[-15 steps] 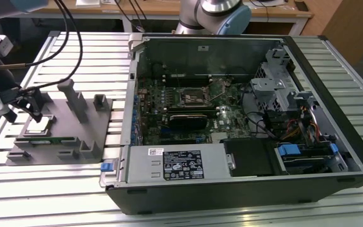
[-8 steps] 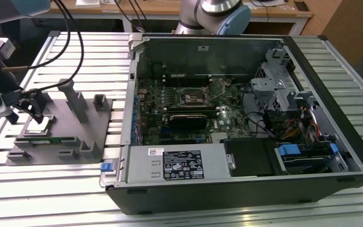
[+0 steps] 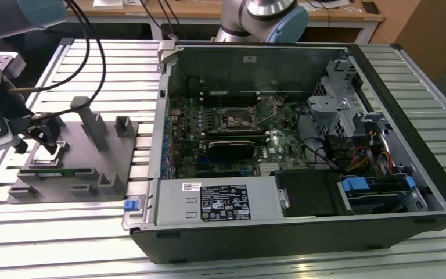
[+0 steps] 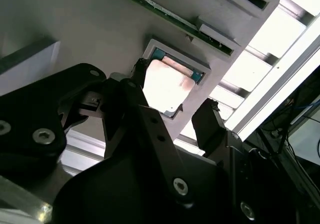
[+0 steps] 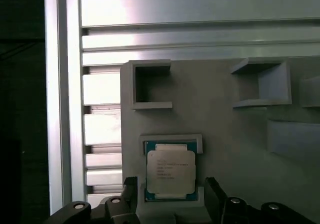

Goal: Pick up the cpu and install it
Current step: 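Pick up the cpu and move it towards the insertion slot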

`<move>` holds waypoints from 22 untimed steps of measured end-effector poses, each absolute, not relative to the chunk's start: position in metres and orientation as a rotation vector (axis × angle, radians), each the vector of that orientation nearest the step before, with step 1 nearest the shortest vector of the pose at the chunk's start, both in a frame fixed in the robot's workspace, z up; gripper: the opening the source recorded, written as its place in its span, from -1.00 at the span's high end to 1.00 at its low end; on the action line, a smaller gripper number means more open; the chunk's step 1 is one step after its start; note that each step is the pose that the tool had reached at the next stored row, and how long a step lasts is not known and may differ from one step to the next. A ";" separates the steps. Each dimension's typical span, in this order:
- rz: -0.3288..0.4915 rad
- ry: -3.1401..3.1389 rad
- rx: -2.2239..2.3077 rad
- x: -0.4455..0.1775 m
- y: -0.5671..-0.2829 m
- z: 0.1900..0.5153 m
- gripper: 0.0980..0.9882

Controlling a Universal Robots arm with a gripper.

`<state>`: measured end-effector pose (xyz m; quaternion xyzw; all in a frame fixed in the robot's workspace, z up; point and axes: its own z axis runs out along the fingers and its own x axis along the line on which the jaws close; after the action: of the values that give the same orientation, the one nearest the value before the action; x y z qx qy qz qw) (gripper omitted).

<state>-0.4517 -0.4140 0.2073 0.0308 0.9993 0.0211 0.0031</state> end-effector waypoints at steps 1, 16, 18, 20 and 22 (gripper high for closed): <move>0.066 3.133 0.096 -0.452 -0.414 0.206 -0.23; 0.066 3.133 0.097 -0.452 -0.408 0.192 -0.23; 0.066 3.133 0.097 -0.452 -0.408 0.190 -0.23; 0.066 3.133 0.097 -0.452 -0.407 0.188 -0.23; 0.066 3.133 0.097 -0.452 -0.407 0.187 -0.20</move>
<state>-0.4517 -0.4074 0.1870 0.0310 0.9993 0.0210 0.0030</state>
